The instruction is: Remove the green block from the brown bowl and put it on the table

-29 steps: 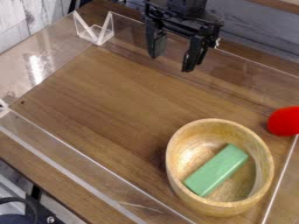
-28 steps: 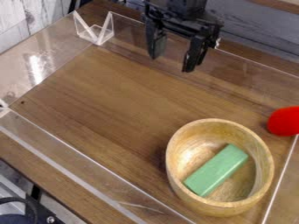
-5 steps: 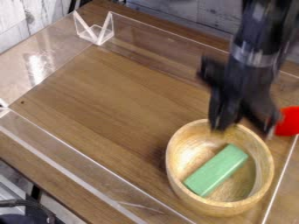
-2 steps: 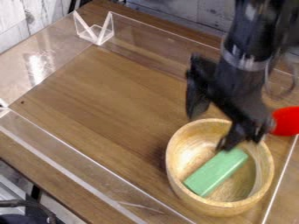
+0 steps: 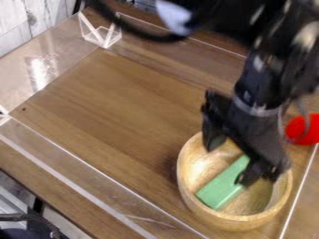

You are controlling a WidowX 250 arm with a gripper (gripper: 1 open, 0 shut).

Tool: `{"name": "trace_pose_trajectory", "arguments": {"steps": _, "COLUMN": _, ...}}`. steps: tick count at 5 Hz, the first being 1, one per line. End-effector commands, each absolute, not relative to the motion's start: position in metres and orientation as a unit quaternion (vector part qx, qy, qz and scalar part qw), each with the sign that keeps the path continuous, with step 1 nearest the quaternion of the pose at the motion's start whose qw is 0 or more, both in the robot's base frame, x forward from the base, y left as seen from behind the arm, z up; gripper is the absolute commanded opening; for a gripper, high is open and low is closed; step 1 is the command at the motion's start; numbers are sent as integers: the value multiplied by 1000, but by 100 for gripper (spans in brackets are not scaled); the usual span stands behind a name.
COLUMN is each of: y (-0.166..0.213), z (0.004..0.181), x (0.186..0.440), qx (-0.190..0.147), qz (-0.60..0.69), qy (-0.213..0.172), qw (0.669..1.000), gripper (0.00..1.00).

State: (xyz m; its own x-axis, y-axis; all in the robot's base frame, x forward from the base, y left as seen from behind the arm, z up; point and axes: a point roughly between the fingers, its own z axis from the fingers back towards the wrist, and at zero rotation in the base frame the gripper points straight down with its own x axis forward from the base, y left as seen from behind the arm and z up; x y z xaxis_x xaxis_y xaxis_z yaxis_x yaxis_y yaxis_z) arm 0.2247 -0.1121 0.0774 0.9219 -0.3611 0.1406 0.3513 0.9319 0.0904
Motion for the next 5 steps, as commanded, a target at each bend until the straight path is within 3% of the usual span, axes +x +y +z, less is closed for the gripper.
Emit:
{"name": "trace_pose_trajectory", "arguments": {"steps": 1, "y": -115, "z": 69, "x": 229, "qx": 20, "qz": -185, "qy": -99, "qw": 977, "gripper": 100}}
{"name": "trace_pose_trajectory", "arguments": {"steps": 3, "y": -114, "z": 41, "x": 230, "qx": 7, "qz": -187, "qy": -113, "qw": 976, "gripper": 100}}
{"name": "trace_pose_trajectory", "arguments": {"steps": 4, "y": -113, "z": 37, "x": 231, "qx": 5, "qz": -184, "qy": -113, "qw": 976, "gripper": 0}}
{"name": "trace_pose_trajectory", "arguments": {"steps": 5, "y": -112, "z": 46, "x": 229, "qx": 11, "qz": -186, "qy": -97, "qw": 978, "gripper": 0}}
